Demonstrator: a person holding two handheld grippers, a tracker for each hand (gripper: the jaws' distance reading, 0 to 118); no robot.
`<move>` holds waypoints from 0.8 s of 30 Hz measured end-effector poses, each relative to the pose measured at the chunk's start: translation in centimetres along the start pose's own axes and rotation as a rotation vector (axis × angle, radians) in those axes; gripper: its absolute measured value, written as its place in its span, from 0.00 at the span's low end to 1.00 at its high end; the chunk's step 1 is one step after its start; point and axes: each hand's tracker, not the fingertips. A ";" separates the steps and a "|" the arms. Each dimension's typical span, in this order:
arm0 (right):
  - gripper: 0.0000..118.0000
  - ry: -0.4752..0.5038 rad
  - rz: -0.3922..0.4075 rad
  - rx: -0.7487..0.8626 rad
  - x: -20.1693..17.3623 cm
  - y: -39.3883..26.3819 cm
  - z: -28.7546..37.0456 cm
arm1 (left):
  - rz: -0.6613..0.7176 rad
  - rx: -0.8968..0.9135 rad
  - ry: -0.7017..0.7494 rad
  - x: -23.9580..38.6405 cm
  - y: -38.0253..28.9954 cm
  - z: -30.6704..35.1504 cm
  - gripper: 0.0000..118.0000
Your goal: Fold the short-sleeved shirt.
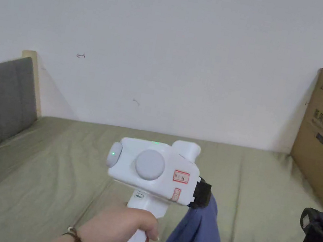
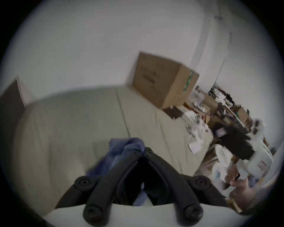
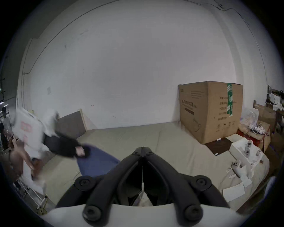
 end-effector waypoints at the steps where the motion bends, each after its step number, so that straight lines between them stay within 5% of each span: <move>1: 0.00 -0.009 -0.004 -0.001 0.3 -0.2 0.1 | 0.056 -0.068 -0.013 -0.4 -0.6 -2.2 0.00; 3: 0.00 -0.020 -0.014 -0.004 0.7 -0.6 0.3 | 0.124 -0.141 -0.025 -0.9 -2.2 -5.6 0.03; 4: 0.00 -0.024 -0.018 -0.011 0.8 -0.9 0.2 | 0.146 -0.179 -0.036 -1.1 -3.0 -6.9 0.20; 6: 0.00 -0.028 -0.023 -0.030 1.0 -1.4 0.1 | 0.178 -0.188 -0.031 -1.3 -4.4 -8.5 0.79; 7: 0.00 -0.030 -0.025 -0.041 1.1 -1.8 -0.1 | 0.195 -0.216 -0.039 -1.3 -5.0 -9.0 0.92; 9: 0.00 -0.032 -0.027 -0.060 1.2 -2.3 -0.3 | 0.227 -0.224 -0.072 -1.8 -5.8 -9.4 0.97; 13: 0.00 -0.028 -0.025 -0.083 1.3 -2.9 -0.7 | 0.247 -0.181 -0.065 -2.7 -5.5 -7.0 0.96; 19: 0.00 -0.038 -0.033 -0.088 1.7 -3.4 -1.3 | 0.154 0.151 0.053 -4.7 -6.1 2.7 0.92; 21: 0.00 -0.042 -0.036 -0.090 1.9 -3.6 -1.4 | 0.159 0.238 0.076 -5.2 -7.6 5.7 0.69; 23: 0.00 -0.047 -0.039 -0.094 2.0 -3.8 -1.6 | 0.175 0.310 0.130 -6.1 -9.7 8.0 0.11; 24: 0.00 -0.050 -0.040 -0.096 2.1 -3.9 -1.6 | 0.185 0.327 0.180 -6.3 -10.7 8.8 0.01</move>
